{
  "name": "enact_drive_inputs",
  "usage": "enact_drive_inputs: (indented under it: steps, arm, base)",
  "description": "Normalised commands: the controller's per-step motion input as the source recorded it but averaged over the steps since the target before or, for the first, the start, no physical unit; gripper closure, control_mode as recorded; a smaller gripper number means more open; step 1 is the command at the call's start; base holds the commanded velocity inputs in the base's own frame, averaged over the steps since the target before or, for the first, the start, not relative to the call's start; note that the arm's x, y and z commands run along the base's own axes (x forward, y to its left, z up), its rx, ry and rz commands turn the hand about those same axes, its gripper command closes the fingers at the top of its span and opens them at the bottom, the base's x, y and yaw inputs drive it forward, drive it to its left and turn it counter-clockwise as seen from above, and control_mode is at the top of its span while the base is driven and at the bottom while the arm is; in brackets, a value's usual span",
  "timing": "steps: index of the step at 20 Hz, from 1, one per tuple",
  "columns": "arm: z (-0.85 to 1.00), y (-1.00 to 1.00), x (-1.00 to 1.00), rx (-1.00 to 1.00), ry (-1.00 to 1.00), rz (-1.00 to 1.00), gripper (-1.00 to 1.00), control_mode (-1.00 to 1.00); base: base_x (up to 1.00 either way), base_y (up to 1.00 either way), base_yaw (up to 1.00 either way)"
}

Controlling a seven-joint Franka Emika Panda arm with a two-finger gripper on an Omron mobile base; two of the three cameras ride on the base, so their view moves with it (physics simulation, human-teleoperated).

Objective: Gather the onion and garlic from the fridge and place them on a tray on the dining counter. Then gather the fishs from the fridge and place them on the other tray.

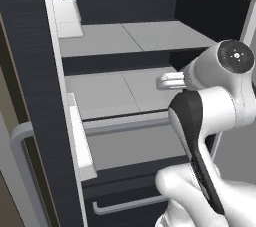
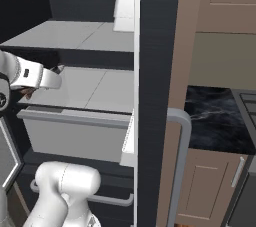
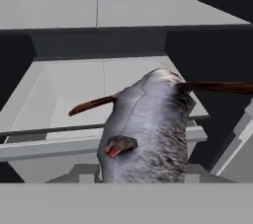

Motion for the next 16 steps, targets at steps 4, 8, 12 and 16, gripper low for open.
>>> enact_drive_inputs:
  steps: [4, 8, 12, 16]
  arm:
    - [-0.28, 0.0, -0.48, 0.0, 0.08, 0.0, 1.0, -1.0]
    - [-0.24, -0.01, -0.25, 0.0, 0.03, 0.0, 1.0, -1.0]
    - [0.0, 0.0, 0.0, 0.0, 0.0, 0.0, 1.0, 1.0]
    - [0.0, 0.0, 0.0, 0.0, 0.0, 0.0, 1.0, 1.0]
  base:
    - [0.0, 0.0, 0.0]
    - [0.0, 0.0, 0.0]
    - [-0.29, 0.0, -0.01]
    - [-0.91, 0.0, -0.05]
